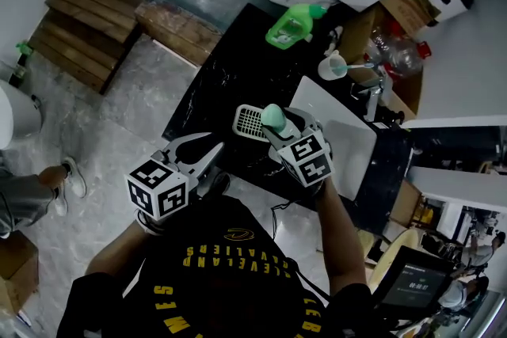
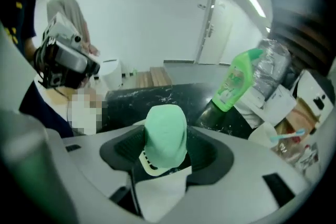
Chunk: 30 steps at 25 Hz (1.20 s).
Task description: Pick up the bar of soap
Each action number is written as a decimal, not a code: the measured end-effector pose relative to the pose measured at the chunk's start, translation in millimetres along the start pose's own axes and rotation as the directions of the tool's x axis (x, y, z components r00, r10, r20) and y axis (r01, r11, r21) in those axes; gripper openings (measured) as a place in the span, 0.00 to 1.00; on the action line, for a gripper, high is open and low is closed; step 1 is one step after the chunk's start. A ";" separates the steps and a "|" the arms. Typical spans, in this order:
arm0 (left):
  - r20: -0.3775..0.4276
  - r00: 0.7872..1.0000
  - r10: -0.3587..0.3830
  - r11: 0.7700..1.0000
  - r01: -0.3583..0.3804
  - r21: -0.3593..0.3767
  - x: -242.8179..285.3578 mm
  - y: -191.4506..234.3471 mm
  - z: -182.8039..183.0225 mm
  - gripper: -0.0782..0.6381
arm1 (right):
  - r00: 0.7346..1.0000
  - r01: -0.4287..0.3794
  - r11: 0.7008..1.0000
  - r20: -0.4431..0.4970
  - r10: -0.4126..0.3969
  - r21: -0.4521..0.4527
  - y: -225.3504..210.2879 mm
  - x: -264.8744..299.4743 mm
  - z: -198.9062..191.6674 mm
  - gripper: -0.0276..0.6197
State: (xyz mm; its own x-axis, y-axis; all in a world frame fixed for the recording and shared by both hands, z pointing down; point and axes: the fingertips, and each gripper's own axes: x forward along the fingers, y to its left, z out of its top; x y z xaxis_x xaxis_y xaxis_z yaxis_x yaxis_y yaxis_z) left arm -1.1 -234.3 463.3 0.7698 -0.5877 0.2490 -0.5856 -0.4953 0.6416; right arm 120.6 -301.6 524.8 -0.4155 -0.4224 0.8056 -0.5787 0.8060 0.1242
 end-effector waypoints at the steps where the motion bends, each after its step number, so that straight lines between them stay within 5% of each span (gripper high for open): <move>1: -0.004 1.000 -0.005 1.000 0.005 0.002 1.1 -1.6 -0.2 0.24 | 0.999 -0.017 0.997 0.050 0.013 0.079 1.2 -6.5 3.9 0.45; 3: -0.011 1.000 -0.013 1.000 0.013 0.007 3.4 -5.2 -0.9 0.24 | 0.986 -0.086 0.961 0.164 0.043 0.263 5.5 -19.3 11.1 0.45; 7: -0.023 0.999 -0.030 0.999 0.031 0.021 8.7 -15.0 -1.7 0.24 | 0.924 -0.259 0.797 0.379 0.041 0.545 11.9 -43.7 17.2 0.45; 11: -0.038 0.998 -0.044 0.998 0.046 0.032 12.9 -25.6 -4.0 0.24 | 0.824 -0.443 0.638 0.566 0.013 0.630 24.8 -67.2 22.3 0.45; 15: -0.057 0.996 -0.065 0.997 0.068 0.040 16.3 -38.7 -5.9 0.24 | 0.748 -0.539 0.540 0.662 -0.046 0.646 41.4 -87.9 26.3 0.45; 23: -0.089 0.994 -0.067 0.997 0.069 0.026 21.6 -47.2 -18.3 0.24 | 0.622 -0.619 0.477 0.761 -0.187 0.624 54.2 -120.6 23.5 0.45; 30: -0.095 0.993 -0.066 0.996 0.072 0.060 23.6 -58.4 -16.2 0.24 | 0.596 -0.609 0.484 0.765 -0.244 0.629 50.5 -129.2 19.5 0.45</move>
State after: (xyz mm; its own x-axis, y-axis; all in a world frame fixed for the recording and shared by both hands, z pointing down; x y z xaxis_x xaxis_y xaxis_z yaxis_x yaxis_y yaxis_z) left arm 55.4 -208.9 443.4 0.8273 -0.4906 0.2736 -0.5429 -0.5735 0.6135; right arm 131.4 -214.4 415.7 -0.6431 -0.7658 0.0062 -0.4679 0.3865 -0.7948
